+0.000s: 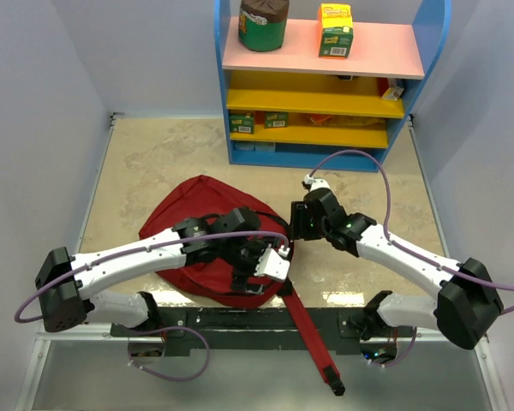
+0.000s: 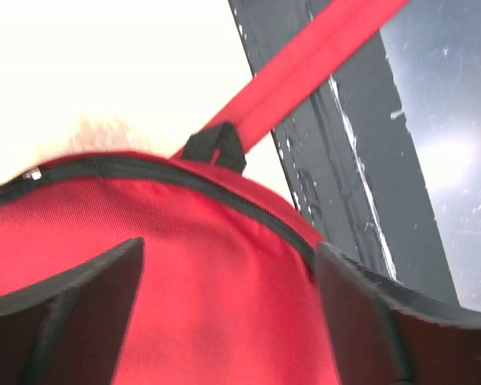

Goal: Pack the student bag
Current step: Zip the student bag at the center of the board.

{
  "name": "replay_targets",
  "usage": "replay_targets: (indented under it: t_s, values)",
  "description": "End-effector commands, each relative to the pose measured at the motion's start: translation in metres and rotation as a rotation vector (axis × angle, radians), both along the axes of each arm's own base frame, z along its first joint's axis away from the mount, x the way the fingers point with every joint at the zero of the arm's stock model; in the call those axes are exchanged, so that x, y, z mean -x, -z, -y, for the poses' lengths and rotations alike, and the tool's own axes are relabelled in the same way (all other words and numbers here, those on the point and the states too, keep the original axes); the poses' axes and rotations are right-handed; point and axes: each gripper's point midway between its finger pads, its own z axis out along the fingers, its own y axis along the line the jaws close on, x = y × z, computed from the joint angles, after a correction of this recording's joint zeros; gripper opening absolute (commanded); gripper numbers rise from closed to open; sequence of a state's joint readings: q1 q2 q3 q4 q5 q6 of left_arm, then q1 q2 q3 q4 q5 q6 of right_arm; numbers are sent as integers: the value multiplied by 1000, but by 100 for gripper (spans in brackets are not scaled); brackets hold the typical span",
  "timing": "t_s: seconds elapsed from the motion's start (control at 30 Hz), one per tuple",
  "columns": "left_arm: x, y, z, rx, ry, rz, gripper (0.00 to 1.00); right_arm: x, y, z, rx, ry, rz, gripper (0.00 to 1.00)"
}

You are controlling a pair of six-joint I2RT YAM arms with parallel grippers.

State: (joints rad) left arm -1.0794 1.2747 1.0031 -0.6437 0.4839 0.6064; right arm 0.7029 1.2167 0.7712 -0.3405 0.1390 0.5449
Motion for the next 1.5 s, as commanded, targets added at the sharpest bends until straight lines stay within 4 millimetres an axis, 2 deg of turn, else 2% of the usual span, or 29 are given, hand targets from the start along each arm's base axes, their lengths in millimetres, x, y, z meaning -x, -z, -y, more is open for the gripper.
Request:
replay_targets:
  t_s: [0.0, 0.17, 0.4, 0.53, 0.6, 0.8, 0.97, 1.03, 1.13, 1.17, 1.23, 1.27, 1.3, 1.4, 1.43, 1.47]
  values:
    - [2, -21, 18, 76, 9, -33, 100, -12, -5, -8, -59, 61, 32, 56]
    - [-6, -12, 24, 58, -38, -30, 100, -24, 3, -23, -83, 58, 25, 49]
    - [-15, 6, 39, 43, -100, -43, 100, -24, 20, -28, -106, 78, -6, 14]
    - [-7, 17, 44, 21, -89, -56, 100, -26, 15, -25, -118, 97, 15, 6]
    - [-9, 23, 45, 11, -106, -40, 100, -27, 12, -25, -120, 99, 25, 0]
    - [-30, 46, 44, -26, -204, 29, 100, -29, -5, -21, -129, 116, 61, 0]
    - [-27, 66, 38, -57, -199, 35, 100, -28, -18, -13, -136, 148, 94, 0]
    - [-20, 75, 32, -78, -164, 15, 100, -28, -18, -13, -133, 147, 95, 0]
    - [-8, 70, 33, -65, -83, -11, 75, -33, -16, -16, -131, 146, 92, 0]
    - [-3, 67, 35, -58, -53, -31, 58, -35, -17, -19, -136, 147, 95, 0]
    - [1, 58, 40, -36, -20, -39, 44, -42, -17, -25, -131, 137, 92, 0]
    - [4, 56, 40, -37, 0, -45, 26, -46, -17, -27, -123, 139, 97, 0]
    - [6, 53, 42, -31, 16, -39, 19, -50, -18, -29, -120, 138, 102, 0]
    - [9, 47, 44, -23, 44, -25, 16, -66, -25, -36, -103, 146, 126, 0]
    - [11, 46, 44, -21, 54, -24, 15, -73, -34, -40, -110, 149, 146, 0]
    - [14, 45, 44, -21, 68, -29, 12, -78, -33, -42, -101, 152, 148, 0]
